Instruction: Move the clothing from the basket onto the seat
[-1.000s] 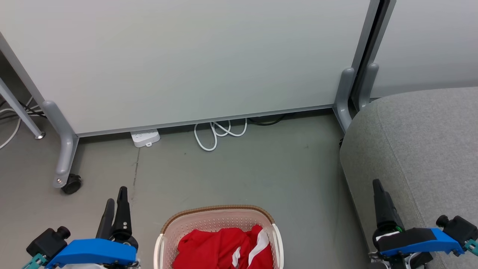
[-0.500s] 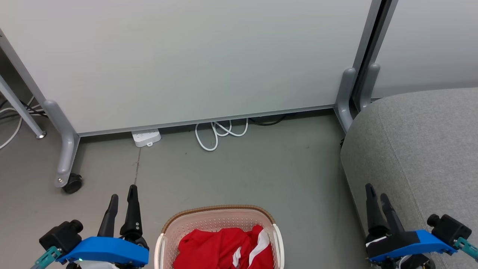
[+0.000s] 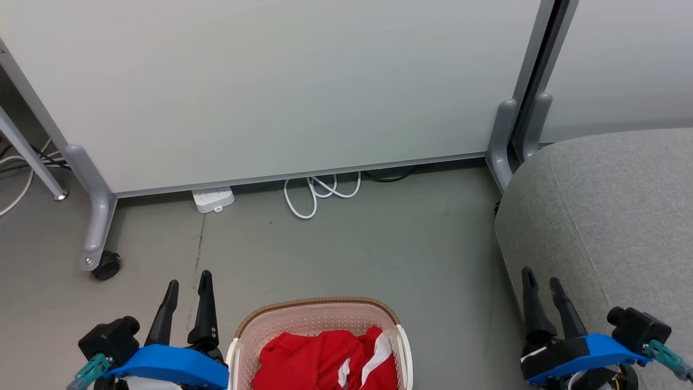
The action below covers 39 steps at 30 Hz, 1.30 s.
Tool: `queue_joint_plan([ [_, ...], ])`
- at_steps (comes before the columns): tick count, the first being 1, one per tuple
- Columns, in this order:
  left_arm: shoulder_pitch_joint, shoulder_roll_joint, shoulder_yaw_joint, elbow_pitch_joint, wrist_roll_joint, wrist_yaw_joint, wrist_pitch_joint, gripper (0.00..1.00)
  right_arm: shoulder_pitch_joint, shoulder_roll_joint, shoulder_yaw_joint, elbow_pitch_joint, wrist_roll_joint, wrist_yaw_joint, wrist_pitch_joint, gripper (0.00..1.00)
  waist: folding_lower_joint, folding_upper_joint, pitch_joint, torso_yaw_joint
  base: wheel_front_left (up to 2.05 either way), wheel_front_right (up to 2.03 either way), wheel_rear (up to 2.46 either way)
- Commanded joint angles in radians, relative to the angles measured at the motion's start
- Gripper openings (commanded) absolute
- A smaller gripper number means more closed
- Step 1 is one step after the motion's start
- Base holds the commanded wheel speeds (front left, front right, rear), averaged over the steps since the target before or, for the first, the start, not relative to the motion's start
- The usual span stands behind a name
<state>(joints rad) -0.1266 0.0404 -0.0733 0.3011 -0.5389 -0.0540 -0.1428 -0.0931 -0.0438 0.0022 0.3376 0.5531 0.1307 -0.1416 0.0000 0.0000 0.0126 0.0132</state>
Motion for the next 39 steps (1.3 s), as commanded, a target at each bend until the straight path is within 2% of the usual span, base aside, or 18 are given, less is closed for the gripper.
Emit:
queue_joint_plan([
  [1, -0.025, 0.009, -0.004, -0.005, 0.024, 0.004, -0.007, 1.00, -0.021, -0.006, 0.003, -0.004, -0.027, 0.000, -0.010, 1.00, 0.0000, 0.0000, 0.000, 0.000, 0.00, 0.00, 0.00],
  [39, -0.032, 0.012, -0.051, 0.043, 0.334, 0.012, -0.094, 1.00, -0.010, -0.008, 0.026, 0.040, -0.367, 0.000, -0.095, 1.00, 0.0000, 0.0000, -0.006, 0.015, 0.00, 0.00, 0.00],
])
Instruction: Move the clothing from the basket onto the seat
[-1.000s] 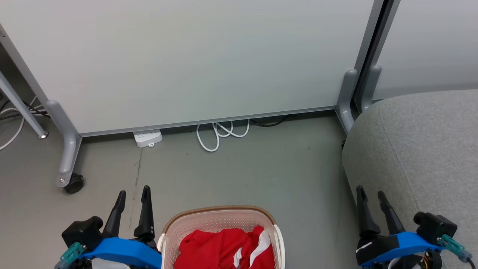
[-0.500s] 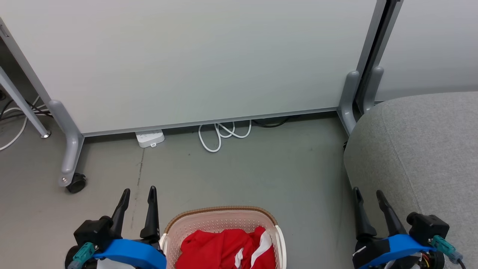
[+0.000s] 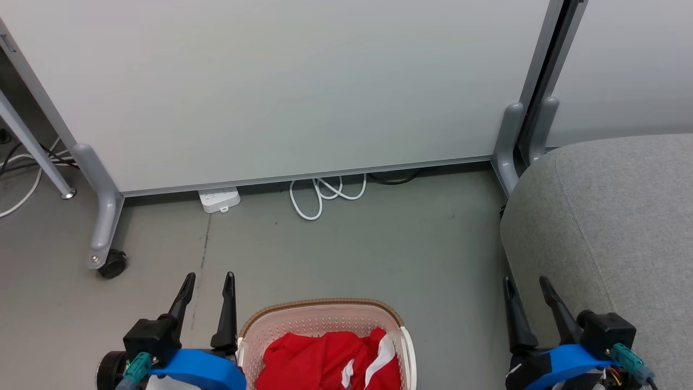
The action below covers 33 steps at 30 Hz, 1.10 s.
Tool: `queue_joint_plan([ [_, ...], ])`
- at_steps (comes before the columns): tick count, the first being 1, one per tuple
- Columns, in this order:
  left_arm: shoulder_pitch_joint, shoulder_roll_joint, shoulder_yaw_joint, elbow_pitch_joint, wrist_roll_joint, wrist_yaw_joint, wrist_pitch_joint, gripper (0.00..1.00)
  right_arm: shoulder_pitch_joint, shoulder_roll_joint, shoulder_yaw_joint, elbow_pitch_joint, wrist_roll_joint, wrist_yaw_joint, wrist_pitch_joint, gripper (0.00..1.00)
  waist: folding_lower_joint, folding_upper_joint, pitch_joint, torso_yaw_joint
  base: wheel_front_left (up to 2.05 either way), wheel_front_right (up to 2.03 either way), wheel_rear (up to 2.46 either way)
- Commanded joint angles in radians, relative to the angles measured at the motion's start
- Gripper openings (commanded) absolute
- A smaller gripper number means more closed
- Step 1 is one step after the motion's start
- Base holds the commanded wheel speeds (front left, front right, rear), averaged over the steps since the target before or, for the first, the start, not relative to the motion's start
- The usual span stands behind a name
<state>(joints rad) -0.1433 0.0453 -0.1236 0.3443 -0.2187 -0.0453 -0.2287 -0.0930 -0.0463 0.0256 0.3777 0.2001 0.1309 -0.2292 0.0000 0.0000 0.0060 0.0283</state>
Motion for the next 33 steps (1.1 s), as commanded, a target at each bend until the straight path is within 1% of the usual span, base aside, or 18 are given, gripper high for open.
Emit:
queue_joint_plan([
  [1, -0.017, 0.007, -0.001, 0.001, 0.020, 0.003, -0.010, 1.00, -0.011, -0.006, 0.004, 0.002, -0.022, 0.000, -0.010, 1.00, 0.0000, 0.0000, 0.001, 0.001, 0.00, 0.00, 0.00],
  [17, -0.021, 0.008, -0.012, 0.029, 0.120, 0.004, -0.040, 1.00, -0.013, -0.006, 0.017, 0.024, -0.129, 0.000, -0.038, 1.00, 0.0000, 0.0000, 0.005, 0.010, 0.00, 0.00, 0.00],
  [33, -0.028, 0.007, -0.007, 0.050, 0.097, -0.002, -0.037, 1.00, -0.014, -0.006, 0.016, 0.033, -0.122, 0.000, -0.038, 1.00, 0.0000, 0.0000, 0.008, 0.010, 0.00, 0.00, 0.00],
])
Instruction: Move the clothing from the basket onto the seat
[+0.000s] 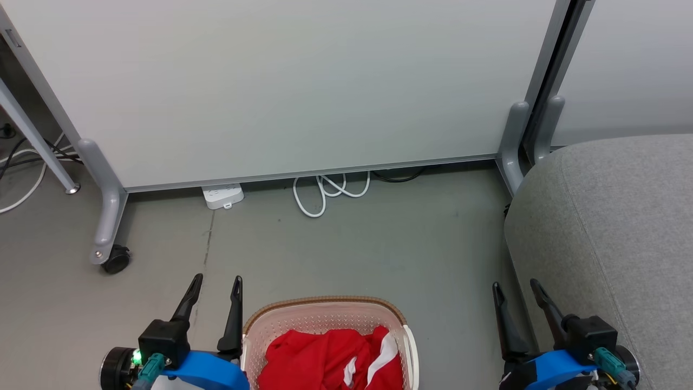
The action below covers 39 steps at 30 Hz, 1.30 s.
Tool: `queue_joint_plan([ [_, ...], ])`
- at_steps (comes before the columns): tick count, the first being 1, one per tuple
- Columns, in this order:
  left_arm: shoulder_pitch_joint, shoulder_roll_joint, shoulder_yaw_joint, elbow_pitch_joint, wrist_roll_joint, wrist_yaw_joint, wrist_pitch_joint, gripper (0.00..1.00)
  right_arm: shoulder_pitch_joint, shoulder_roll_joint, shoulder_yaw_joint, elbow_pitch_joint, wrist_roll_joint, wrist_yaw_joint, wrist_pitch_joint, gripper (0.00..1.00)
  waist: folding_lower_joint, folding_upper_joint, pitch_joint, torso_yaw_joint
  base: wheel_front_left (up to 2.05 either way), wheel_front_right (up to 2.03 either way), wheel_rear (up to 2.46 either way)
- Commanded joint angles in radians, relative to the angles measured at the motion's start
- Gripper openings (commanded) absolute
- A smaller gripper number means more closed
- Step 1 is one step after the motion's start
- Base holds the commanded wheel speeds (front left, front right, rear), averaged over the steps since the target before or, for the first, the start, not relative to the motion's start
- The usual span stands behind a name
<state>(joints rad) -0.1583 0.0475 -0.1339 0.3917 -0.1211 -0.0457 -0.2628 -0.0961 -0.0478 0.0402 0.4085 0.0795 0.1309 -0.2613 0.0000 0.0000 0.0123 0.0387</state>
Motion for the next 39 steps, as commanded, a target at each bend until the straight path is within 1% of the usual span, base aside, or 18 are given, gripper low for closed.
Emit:
queue_joint_plan([
  [1, -0.015, 0.005, 0.002, 0.006, -0.001, -0.004, -0.003, 1.00, -0.013, -0.004, 0.003, 0.002, -0.001, 0.000, -0.006, 1.00, 0.0000, 0.0000, 0.004, -0.002, 0.00, 0.00, 0.00],
  [7, -0.066, 0.005, -0.019, 0.037, 0.024, -0.029, -0.003, 1.00, -0.035, -0.004, 0.003, -0.008, -0.007, 0.000, -0.006, 1.00, 0.0000, 0.0000, 0.046, -0.011, 0.00, 0.00, 0.00],
  [8, -0.102, 0.008, -0.029, 0.062, 0.040, -0.039, -0.003, 1.00, -0.050, -0.004, 0.003, -0.011, -0.011, 0.000, -0.006, 1.00, 0.0000, 0.0000, 0.070, -0.017, 0.00, 0.00, 0.00],
  [12, -0.190, 0.017, -0.054, 0.139, 0.064, -0.055, -0.003, 1.00, -0.091, -0.004, 0.011, -0.022, -0.015, 0.000, -0.006, 1.00, 0.0000, 0.0000, 0.140, -0.041, 0.00, 0.00, 0.00],
  [13, -0.190, 0.017, -0.054, 0.139, 0.064, -0.055, -0.003, 1.00, -0.091, -0.004, 0.011, -0.022, -0.015, 0.000, -0.006, 1.00, 0.0000, 0.0000, 0.140, -0.041, 0.00, 0.00, 0.00],
  [14, -0.237, 0.023, -0.071, 0.182, 0.076, -0.063, -0.003, 1.00, -0.113, -0.004, 0.012, -0.028, -0.017, 0.000, -0.006, 1.00, 0.0000, 0.0000, 0.179, -0.054, 0.00, 0.00, 0.00],
  [17, -0.308, 0.031, -0.103, 0.247, 0.093, -0.072, -0.003, 1.00, -0.153, -0.004, 0.014, -0.039, -0.020, 0.000, -0.006, 1.00, 0.0000, 0.0000, 0.247, -0.074, 0.00, 0.00, 0.00],
  [18, -0.308, 0.031, -0.103, 0.247, 0.093, -0.072, -0.003, 1.00, -0.153, -0.004, 0.014, -0.039, -0.020, 0.000, -0.006, 1.00, 0.0000, 0.0000, 0.247, -0.074, 0.00, 0.00, 0.00],
  [23, -0.403, 0.047, -0.163, 0.363, 0.116, -0.079, -0.003, 1.00, -0.216, -0.004, 0.020, -0.057, -0.014, 0.000, -0.006, 1.00, 0.0000, 0.0000, 0.349, -0.107, 0.00, 0.00, 0.00],
  [32, -0.533, 0.057, -0.276, 0.621, 0.103, -0.086, -0.003, 1.00, -0.303, -0.004, 0.033, -0.084, -0.011, 0.000, -0.006, 1.00, 0.0000, 0.0000, 0.487, -0.148, 0.00, 0.00, 0.00],
  [39, -0.633, 0.068, -0.367, 0.791, 0.102, -0.085, 0.011, 1.00, -0.372, -0.003, 0.043, -0.115, -0.016, 0.000, -0.006, 1.00, 0.0000, 0.0000, 0.607, -0.172, 0.00, 0.00, 0.00],
])
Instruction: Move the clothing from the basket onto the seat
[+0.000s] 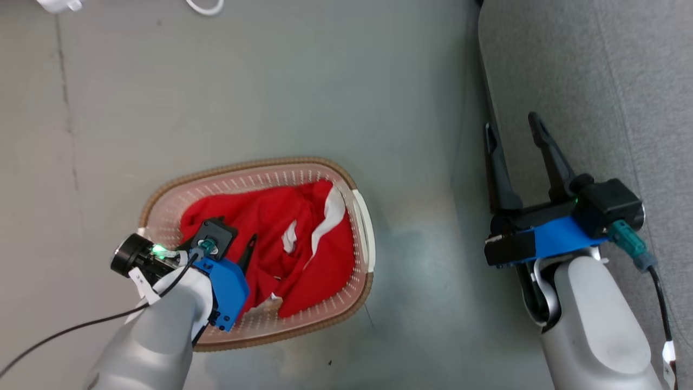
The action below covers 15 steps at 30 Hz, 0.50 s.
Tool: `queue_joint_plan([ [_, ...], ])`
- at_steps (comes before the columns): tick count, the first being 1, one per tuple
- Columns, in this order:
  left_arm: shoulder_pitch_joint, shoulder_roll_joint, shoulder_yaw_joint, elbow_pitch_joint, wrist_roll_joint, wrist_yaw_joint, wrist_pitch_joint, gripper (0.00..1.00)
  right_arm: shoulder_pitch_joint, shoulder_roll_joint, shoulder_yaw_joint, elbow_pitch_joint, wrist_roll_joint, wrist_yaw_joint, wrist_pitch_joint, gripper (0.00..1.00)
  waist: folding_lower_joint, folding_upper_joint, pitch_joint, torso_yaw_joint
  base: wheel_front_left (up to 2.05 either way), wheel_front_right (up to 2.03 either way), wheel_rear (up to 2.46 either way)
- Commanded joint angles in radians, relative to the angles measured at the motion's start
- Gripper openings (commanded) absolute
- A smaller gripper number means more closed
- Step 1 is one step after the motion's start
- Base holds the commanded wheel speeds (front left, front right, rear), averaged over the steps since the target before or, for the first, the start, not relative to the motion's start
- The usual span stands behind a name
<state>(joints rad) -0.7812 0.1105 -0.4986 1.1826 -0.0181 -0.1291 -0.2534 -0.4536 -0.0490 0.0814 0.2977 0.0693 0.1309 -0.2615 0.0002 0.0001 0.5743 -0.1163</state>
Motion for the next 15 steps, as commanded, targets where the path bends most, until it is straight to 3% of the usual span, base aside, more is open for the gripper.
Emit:
queue_joint_plan([
  [1, -0.025, 0.007, -0.011, 0.022, -0.002, -0.001, 0.013, 1.00, -0.023, -0.003, 0.000, -0.007, -0.008, 0.000, -0.006, 1.00, -0.0002, -0.0001, 0.060, -0.019, 0.00, 0.00, 0.00],
  [15, -0.128, 0.032, -0.104, 0.100, -0.036, -0.001, 0.151, 1.00, -0.097, -0.002, -0.003, -0.045, -0.005, 0.000, -0.006, 1.00, -0.0002, -0.0001, 0.241, -0.040, 0.00, 0.00, 0.00],
])
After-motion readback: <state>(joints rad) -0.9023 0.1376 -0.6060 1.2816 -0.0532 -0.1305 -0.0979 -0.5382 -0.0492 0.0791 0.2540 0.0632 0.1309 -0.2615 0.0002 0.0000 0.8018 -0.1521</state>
